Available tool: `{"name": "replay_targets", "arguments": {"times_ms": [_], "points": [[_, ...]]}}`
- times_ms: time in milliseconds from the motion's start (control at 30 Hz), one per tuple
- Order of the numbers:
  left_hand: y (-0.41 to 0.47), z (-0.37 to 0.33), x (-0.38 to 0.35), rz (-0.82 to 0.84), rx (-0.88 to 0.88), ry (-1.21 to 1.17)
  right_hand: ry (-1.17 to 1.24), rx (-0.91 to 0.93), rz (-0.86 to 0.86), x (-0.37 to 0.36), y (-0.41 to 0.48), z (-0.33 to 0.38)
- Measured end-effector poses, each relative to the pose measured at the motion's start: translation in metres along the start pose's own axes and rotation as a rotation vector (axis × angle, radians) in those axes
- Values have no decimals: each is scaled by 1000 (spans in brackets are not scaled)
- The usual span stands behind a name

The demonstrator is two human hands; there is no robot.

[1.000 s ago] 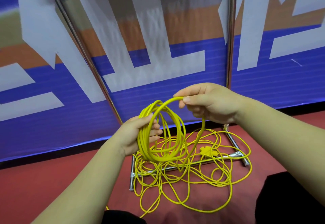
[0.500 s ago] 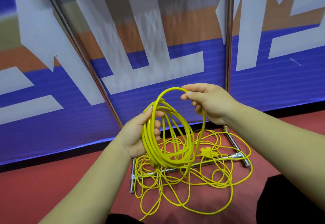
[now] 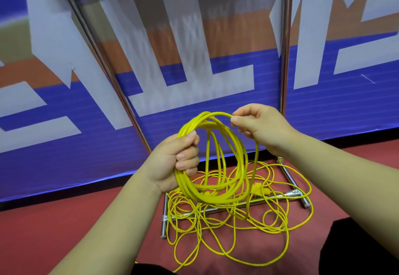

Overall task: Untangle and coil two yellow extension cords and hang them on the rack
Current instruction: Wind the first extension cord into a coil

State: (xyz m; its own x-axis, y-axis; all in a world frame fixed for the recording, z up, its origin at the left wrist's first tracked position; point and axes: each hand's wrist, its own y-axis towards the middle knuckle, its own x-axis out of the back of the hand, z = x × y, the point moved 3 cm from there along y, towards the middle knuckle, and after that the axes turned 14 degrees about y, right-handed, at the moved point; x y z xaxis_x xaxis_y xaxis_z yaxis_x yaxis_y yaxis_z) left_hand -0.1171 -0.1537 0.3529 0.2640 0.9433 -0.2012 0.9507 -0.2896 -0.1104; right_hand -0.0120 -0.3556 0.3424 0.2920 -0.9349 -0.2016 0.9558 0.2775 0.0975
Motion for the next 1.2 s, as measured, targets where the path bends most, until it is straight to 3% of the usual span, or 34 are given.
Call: {"name": "replay_targets", "arguments": {"times_ms": [133, 267, 433, 733, 1200], "points": [[-6, -11, 11, -72, -125, -11, 1, -23, 187, -3, -6, -1], [-9, -16, 24, -139, -166, -42, -82, -60, 260, -1, -11, -3], [-10, -16, 30, -255, -159, -73, -192, -35, 224, 0, -12, -4], [-2, 11, 32, -504, -31, 319, -23, 10, 117, -11, -20, 10], [27, 56, 2, -410, 96, 339, 248, -84, 19, -19, -19, 9]]}}
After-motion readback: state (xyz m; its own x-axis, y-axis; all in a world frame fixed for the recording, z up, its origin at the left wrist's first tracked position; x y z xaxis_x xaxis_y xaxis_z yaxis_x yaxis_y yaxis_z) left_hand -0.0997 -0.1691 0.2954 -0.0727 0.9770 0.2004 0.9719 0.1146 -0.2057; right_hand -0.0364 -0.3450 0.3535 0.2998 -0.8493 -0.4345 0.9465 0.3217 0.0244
